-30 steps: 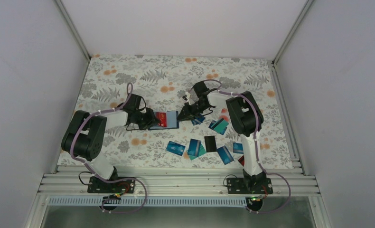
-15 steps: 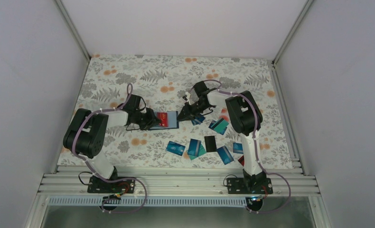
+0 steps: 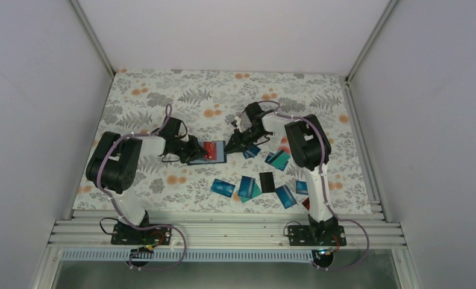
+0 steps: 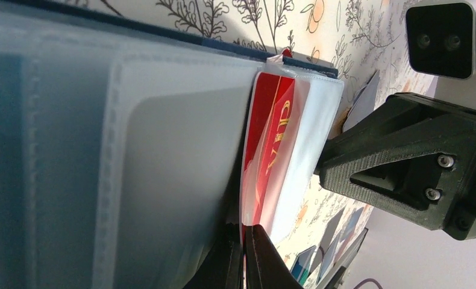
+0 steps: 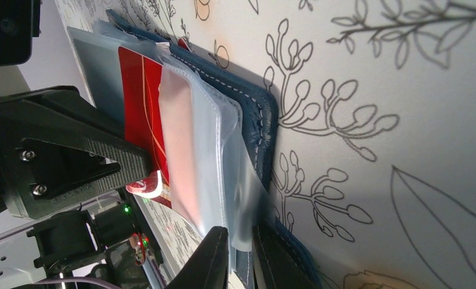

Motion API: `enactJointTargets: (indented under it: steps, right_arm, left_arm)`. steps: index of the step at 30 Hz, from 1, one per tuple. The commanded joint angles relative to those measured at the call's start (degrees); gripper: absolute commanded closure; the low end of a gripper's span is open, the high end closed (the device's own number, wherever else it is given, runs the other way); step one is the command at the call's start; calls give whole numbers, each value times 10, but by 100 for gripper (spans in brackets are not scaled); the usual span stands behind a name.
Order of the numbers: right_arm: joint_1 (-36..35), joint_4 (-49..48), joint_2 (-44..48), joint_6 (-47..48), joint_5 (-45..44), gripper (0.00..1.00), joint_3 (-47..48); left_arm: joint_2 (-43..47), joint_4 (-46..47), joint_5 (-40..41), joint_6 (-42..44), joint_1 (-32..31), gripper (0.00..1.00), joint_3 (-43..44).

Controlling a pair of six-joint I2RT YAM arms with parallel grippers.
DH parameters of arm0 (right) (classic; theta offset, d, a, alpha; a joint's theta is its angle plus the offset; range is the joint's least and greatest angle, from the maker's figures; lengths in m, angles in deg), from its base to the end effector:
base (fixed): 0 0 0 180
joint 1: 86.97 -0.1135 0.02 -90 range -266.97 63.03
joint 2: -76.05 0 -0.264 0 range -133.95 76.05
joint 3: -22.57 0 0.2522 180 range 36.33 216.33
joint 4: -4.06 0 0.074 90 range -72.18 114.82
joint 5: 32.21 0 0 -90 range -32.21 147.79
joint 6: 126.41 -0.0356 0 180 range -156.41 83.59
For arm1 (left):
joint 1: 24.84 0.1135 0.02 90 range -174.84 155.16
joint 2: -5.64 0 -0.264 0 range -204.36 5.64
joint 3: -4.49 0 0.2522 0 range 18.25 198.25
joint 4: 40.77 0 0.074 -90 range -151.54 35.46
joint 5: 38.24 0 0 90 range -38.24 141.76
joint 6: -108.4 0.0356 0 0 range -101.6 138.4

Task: Put the credit cards into the card holder

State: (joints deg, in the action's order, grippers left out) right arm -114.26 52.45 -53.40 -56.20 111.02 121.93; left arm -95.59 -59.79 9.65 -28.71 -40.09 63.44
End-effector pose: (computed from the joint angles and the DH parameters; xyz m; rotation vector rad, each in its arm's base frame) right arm 0.3646 0.2202 0.0975 0.3054 -2.6217 -1.3172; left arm 0.2892 -0.1036 0.1147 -0.5049 2.7769 -1.2971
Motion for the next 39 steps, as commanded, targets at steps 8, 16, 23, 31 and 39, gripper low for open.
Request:
enactJointTargets:
  steps: [8, 16, 23, 31, 39]
  right_arm:
    - [-14, 22, -63, 8, -72, 89, 11]
    - [-14, 14, -70, 0, -63, 89, 18]
    - [-14, 6, -71, -5, -58, 89, 19]
    - [-14, 7, -77, -3, -53, 90, 24]
    - [-15, 20, -81, 4, -56, 90, 39]
  left_arm:
    - [-47, -82, 12, 59, -28, 88, 66]
    - [-29, -190, 74, 107, -33, 58, 120]
    - [-39, -268, 133, 156, -37, 40, 171]
    - [-88, -298, 185, 210, -67, 36, 233]
    - [-122, -332, 205, 218, -103, 36, 290]
